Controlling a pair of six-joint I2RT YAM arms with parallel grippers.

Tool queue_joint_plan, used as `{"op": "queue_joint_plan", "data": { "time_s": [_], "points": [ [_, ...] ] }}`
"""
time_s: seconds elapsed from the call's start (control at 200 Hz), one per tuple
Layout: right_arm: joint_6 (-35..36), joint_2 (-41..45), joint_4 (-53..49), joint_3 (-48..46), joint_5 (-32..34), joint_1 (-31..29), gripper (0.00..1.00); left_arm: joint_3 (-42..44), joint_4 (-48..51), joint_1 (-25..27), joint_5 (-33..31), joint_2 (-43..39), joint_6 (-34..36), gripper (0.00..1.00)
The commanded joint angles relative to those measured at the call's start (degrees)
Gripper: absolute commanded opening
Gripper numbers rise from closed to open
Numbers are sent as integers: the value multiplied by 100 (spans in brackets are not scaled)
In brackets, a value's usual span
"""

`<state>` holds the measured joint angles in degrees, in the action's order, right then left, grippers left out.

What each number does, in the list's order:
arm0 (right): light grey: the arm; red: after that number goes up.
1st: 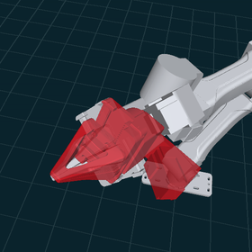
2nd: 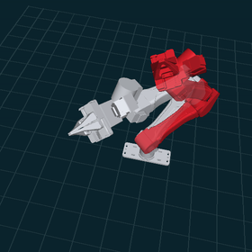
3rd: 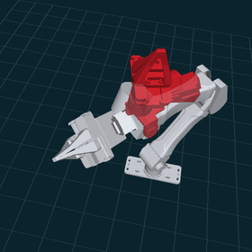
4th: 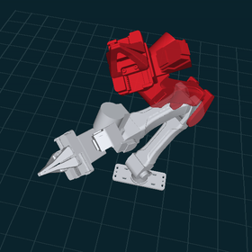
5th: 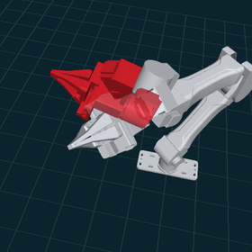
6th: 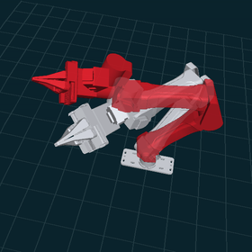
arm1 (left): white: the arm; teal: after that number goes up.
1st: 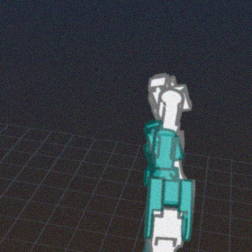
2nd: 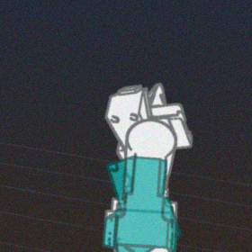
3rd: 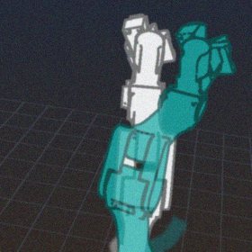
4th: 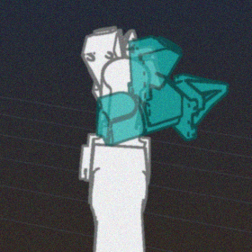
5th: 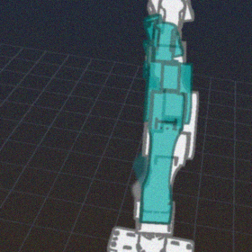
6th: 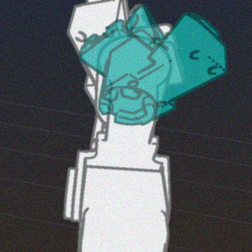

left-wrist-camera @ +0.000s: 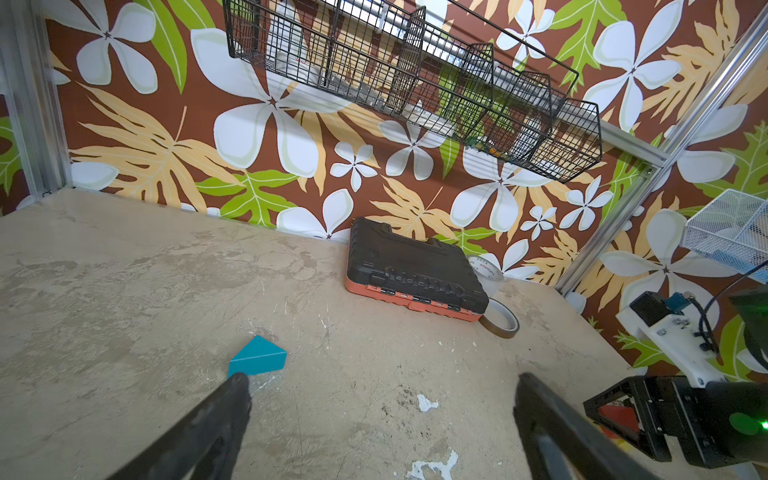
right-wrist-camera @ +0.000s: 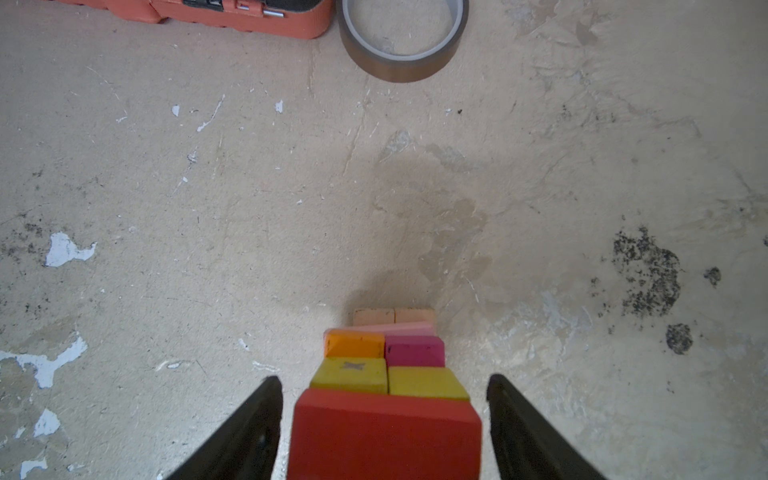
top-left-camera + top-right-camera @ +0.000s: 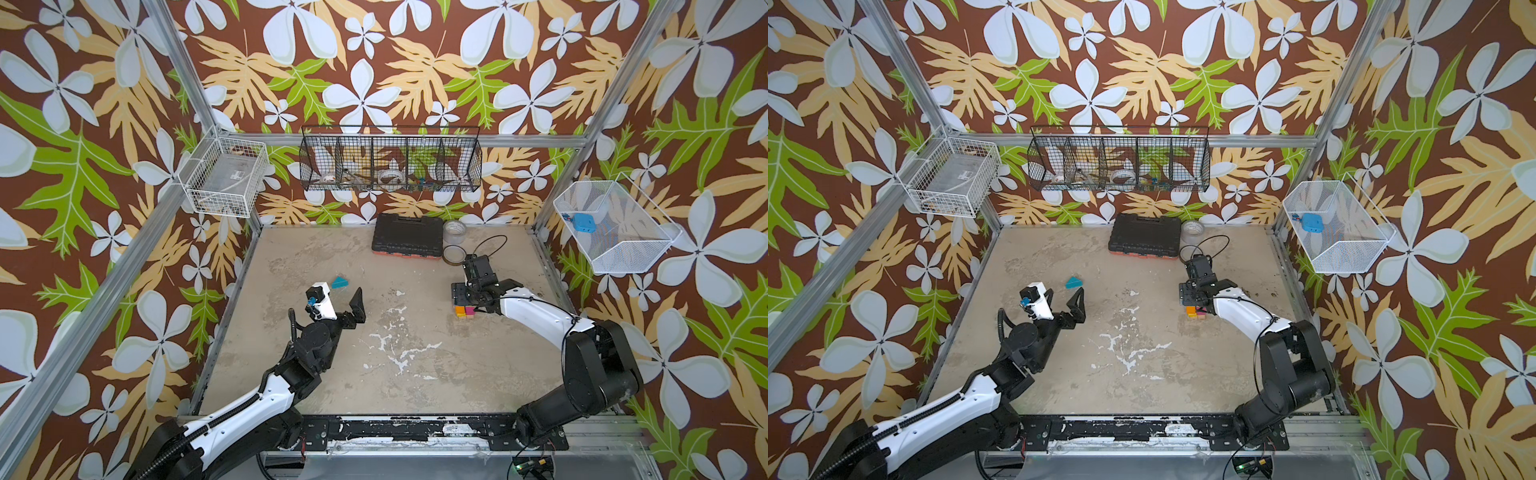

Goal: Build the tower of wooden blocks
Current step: 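Lower the red block onto the two yellow cubes with the right gripper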

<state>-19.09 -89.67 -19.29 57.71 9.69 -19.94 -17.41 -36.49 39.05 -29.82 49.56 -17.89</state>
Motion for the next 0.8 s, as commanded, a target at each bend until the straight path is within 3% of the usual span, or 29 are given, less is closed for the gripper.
{"op": "queue_joint_plan", "data": {
  "time_s": [0.0,0.1,0.305,0.796],
  "points": [
    [-33,28,-49,-7,68,-6,79,-61,-92,-2,-85,-8,-39,100],
    [-57,50,0,-84,51,-9,82,-61,-95,-3,-70,5,-40,100],
    [-54,239,285,-391,-183,-9,100,-61,-95,-2,-15,19,-39,100],
    [-69,84,410,-648,-61,-9,100,-61,-51,-2,-23,-104,-11,100]
  ]
}}
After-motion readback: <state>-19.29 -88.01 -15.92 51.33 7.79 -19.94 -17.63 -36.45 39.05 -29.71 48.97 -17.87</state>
